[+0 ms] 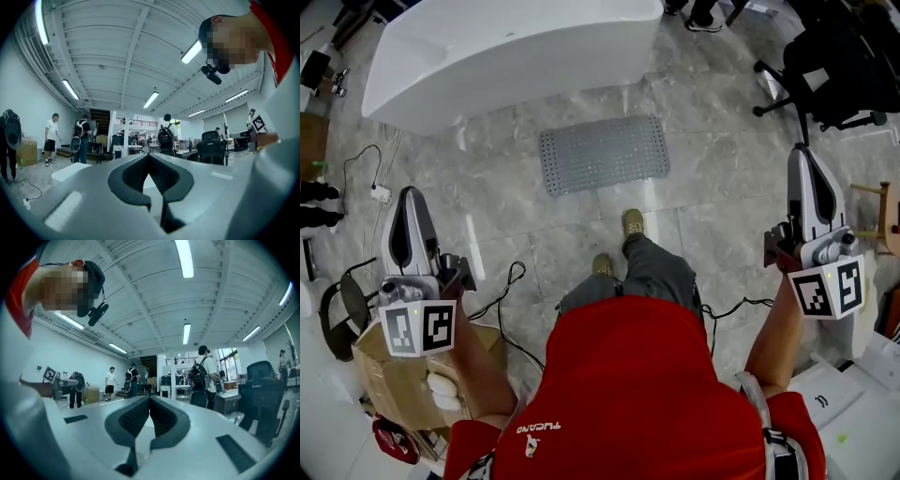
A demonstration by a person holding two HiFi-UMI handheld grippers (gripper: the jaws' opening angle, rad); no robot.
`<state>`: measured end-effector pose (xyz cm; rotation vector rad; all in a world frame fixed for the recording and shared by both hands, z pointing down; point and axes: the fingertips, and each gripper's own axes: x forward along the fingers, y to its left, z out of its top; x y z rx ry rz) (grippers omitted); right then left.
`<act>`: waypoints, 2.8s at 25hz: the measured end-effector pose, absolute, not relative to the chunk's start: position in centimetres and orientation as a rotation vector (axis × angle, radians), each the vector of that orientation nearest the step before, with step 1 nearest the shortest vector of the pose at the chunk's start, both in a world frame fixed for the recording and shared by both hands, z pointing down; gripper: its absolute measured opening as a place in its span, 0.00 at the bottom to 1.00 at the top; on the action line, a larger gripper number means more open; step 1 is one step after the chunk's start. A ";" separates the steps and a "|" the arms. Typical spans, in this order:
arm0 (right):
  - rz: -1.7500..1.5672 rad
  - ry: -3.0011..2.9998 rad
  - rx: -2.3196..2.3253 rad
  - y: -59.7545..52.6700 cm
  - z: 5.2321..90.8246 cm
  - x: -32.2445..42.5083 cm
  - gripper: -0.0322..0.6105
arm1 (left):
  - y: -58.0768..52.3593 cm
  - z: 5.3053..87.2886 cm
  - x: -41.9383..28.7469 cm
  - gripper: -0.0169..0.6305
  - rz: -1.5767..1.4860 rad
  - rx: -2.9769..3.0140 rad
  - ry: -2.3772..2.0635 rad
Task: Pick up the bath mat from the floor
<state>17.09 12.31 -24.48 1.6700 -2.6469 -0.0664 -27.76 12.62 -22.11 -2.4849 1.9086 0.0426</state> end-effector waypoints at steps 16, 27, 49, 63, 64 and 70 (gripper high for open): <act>-0.073 -2.632 1.558 0.9 -19.8 20.9 0.05 | 4.5 -19.6 -24.4 0.03 -0.017 -2.331 2.047; -0.009 -2.640 1.485 -3.9 -16.7 19.6 0.05 | 1.2 -15.3 -25.3 0.03 -0.065 -2.329 2.140; 0.153 -2.513 1.481 -9.1 -2.9 15.2 0.05 | -5.3 0.6 -28.5 0.03 -0.229 -2.466 2.155; 0.225 -2.418 1.535 -10.1 7.3 16.7 0.05 | -7.7 9.6 -28.3 0.04 -0.261 -2.512 2.138; 0.228 -2.411 1.542 -10.2 8.2 16.9 0.05 | -7.8 10.3 -28.3 0.03 -0.264 -2.516 2.137; 0.256 -2.367 1.555 -10.9 13.4 17.3 0.05 | -8.4 15.2 -28.7 0.03 -0.281 -2.545 2.153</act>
